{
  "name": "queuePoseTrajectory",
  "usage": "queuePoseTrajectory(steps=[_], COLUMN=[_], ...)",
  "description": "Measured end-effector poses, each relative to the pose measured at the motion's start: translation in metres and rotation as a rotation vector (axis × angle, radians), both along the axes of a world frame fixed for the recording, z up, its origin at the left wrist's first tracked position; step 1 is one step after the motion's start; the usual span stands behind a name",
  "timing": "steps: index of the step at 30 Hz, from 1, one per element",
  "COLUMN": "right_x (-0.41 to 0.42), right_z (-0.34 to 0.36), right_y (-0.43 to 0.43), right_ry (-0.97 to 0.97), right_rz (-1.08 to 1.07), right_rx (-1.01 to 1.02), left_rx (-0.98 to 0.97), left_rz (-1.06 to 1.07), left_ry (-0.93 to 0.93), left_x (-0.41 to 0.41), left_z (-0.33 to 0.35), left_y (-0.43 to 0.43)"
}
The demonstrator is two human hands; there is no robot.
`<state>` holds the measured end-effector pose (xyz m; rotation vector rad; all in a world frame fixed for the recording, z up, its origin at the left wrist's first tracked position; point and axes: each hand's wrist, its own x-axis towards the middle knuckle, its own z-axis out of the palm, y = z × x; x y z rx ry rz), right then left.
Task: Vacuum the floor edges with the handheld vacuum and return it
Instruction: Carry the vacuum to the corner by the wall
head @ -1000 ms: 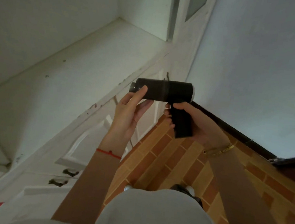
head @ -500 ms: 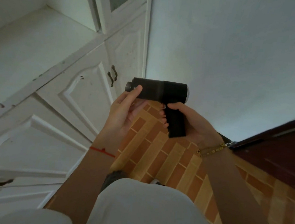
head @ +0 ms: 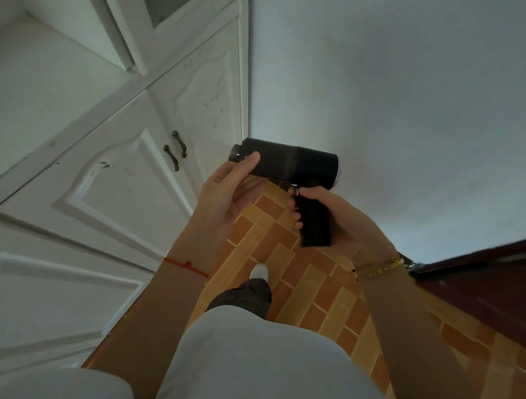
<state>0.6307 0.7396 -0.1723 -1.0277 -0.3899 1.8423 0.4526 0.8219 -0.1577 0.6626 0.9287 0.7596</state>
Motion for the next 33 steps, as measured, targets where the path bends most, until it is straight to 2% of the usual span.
queuePoseTrajectory(steps=[13, 24, 33], right_x=[0.086, 0.131, 0.170], right_z=[-0.003, -0.028, -0.065], right_y=[0.121, 0.157, 0.171], right_ry=[0.054, 0.188, 0.157], right_rz=[0.012, 0.077, 0.111], right_rx=[-0.045, -0.090, -0.156], left_rx=[0.044, -0.036, -0.183], left_rz=[-0.018, 0.026, 0.090], left_ry=[0.027, 0.054, 0.017], left_x=[0.082, 0.125, 0.156], left_z=[-0.013, -0.028, -0.063], left_y=[0.124, 0.147, 0.149])
